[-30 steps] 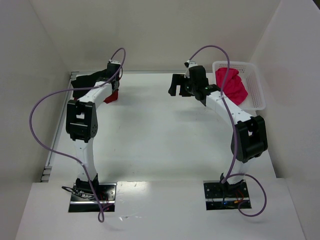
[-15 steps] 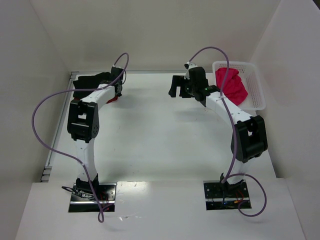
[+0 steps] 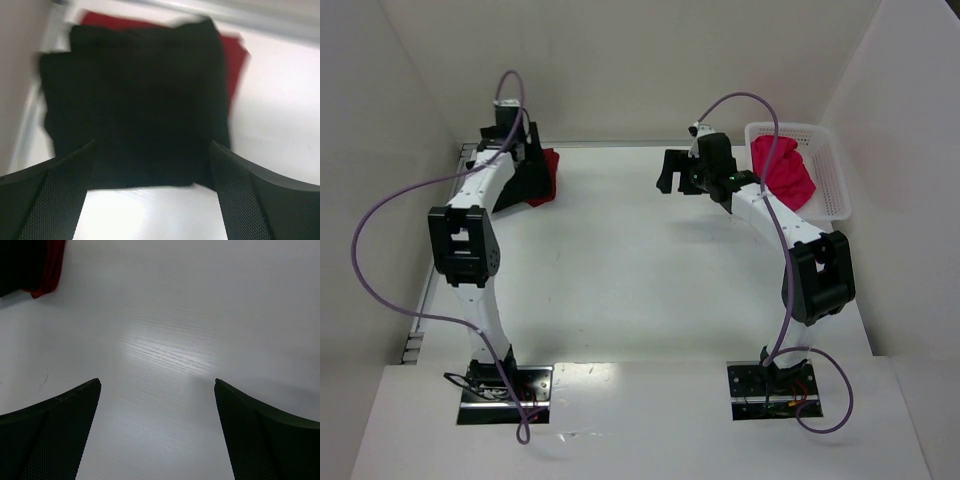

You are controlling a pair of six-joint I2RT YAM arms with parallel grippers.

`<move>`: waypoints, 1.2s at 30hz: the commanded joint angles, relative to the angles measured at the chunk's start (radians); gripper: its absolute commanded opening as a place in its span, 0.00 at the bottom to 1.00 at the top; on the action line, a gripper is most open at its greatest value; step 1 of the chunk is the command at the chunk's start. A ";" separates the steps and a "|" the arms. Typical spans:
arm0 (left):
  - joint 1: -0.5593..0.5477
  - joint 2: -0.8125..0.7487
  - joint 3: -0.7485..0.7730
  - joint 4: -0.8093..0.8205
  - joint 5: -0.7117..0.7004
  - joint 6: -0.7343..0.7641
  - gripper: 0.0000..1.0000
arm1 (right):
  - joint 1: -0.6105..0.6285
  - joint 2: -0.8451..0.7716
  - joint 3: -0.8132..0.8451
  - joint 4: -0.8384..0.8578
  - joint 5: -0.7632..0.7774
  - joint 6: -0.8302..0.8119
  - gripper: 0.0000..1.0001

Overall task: Fold and stack the t-shirts
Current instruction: Smooth out wrinkles on the folded tshirt

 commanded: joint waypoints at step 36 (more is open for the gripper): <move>0.184 -0.072 -0.076 0.189 0.335 -0.137 0.93 | -0.021 -0.078 -0.066 0.060 0.001 0.006 1.00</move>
